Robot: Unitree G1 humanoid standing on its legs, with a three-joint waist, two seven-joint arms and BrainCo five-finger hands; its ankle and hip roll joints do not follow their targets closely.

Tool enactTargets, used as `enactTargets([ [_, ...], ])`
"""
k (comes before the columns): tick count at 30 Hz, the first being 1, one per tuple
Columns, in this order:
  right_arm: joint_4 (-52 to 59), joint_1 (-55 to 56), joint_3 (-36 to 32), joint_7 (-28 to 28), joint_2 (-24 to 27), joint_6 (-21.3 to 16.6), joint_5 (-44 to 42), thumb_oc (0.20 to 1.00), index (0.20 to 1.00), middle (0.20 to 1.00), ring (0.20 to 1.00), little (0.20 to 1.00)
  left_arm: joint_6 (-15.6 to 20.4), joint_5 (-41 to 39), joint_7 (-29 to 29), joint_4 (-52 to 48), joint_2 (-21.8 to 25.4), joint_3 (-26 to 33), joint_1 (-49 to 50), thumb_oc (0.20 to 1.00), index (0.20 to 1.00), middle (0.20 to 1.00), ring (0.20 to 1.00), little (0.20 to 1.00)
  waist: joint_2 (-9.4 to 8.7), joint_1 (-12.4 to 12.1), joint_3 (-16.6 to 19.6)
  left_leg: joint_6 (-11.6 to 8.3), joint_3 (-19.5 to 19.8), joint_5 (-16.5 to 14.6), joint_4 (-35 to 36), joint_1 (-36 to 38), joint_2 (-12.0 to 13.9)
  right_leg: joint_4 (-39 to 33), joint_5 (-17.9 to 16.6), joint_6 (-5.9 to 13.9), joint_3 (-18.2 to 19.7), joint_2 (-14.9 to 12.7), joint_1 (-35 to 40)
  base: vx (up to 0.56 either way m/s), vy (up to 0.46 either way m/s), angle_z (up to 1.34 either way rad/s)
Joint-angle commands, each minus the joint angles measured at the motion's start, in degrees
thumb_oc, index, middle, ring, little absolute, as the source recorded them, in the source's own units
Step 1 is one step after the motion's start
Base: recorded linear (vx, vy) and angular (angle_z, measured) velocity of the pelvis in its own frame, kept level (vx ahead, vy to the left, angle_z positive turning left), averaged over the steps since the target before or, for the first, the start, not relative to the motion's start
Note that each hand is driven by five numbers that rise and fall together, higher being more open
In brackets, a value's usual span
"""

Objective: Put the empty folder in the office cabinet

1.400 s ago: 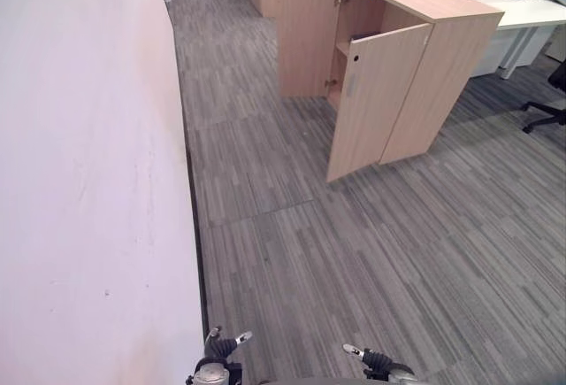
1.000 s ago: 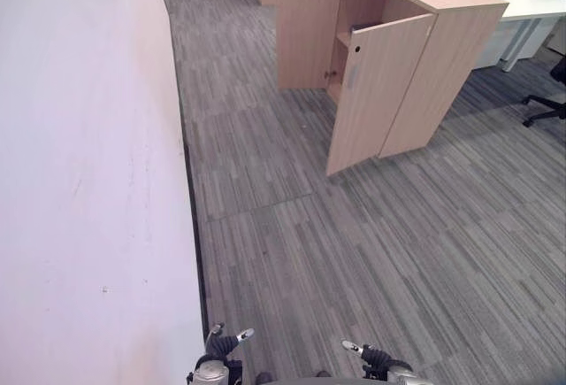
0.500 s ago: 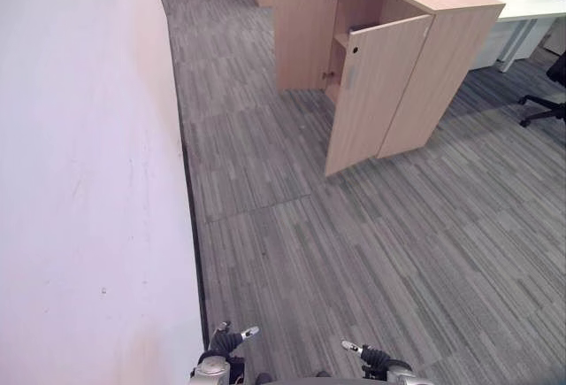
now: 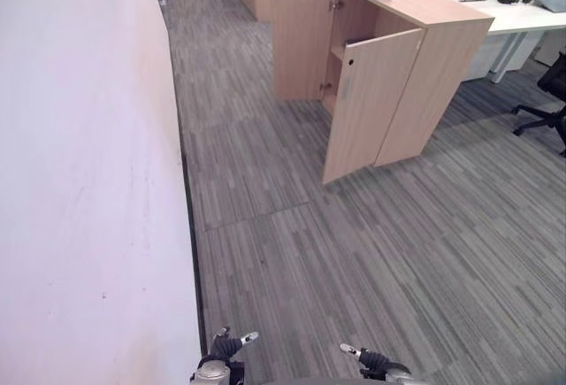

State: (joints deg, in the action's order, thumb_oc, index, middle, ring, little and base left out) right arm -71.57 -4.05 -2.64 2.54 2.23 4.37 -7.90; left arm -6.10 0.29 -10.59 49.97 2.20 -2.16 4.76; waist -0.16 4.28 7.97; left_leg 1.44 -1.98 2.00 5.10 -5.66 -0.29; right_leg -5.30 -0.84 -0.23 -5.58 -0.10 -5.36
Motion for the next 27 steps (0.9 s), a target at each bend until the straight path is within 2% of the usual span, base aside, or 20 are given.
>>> enactTargets([
  [1,-3.3,-0.5,-0.8,0.3,-4.7,0.2,-1.7,1.000,1.000,1.000,1.000,1.000,1.9,-1.4,-0.5,3.2,-1.9,2.1,-1.4,1.000,1.000,1.000,1.000,1.000,-0.82,1.1,1.4,1.60,2.4,-1.0,-0.1,-1.1,-2.3,0.3,-1.9,-0.61,-2.0,1.0,-2.6,0.00,0.000,0.00],
  [12,-2.2,-0.5,-0.6,0.7,-4.6,0.8,-1.3,1.000,1.000,1.000,1.000,1.000,1.2,-1.0,-0.3,2.6,-1.3,2.0,-1.6,1.000,1.000,1.000,1.000,1.000,-0.78,1.3,0.9,1.76,2.5,-1.2,-0.1,-1.6,-2.4,0.3,-2.0,-0.52,-1.8,1.0,-3.3,0.00,0.000,0.00],
  [21,-2.1,-1.1,-0.3,1.0,-4.3,1.2,-0.8,1.000,1.000,1.000,1.000,1.000,0.1,-0.5,0.3,0.0,-0.6,1.5,-1.2,1.000,1.000,1.000,1.000,1.000,-0.05,1.1,-0.2,1.89,3.1,-1.0,-0.1,-2.5,-2.8,0.3,-1.9,-0.70,-1.9,0.9,-4.5,0.05,-0.020,0.01],
  [26,-2.2,-2.5,-0.5,1.5,-3.9,0.9,-1.0,1.000,1.000,1.000,1.000,1.000,0.3,-0.7,0.0,-0.6,-0.8,2.1,-1.4,1.000,1.000,1.000,1.000,1.000,-0.05,0.4,-0.5,0.32,3.8,-1.7,-0.1,-0.6,-2.6,0.3,-0.2,-1.73,-3.2,0.9,-3.0,0.11,-0.075,0.16],
  [27,-2.3,-2.7,-0.5,1.6,-3.8,0.9,-0.9,1.000,1.000,1.000,1.000,1.000,0.4,-0.7,0.0,-0.6,-0.9,2.3,-1.5,1.000,1.000,1.000,1.000,1.000,-0.41,0.3,-1.0,-0.05,3.7,-2.8,-2.4,-1.0,-2.7,0.3,0.1,-1.86,-3.6,0.5,-2.3,0.09,-0.109,0.27],
])
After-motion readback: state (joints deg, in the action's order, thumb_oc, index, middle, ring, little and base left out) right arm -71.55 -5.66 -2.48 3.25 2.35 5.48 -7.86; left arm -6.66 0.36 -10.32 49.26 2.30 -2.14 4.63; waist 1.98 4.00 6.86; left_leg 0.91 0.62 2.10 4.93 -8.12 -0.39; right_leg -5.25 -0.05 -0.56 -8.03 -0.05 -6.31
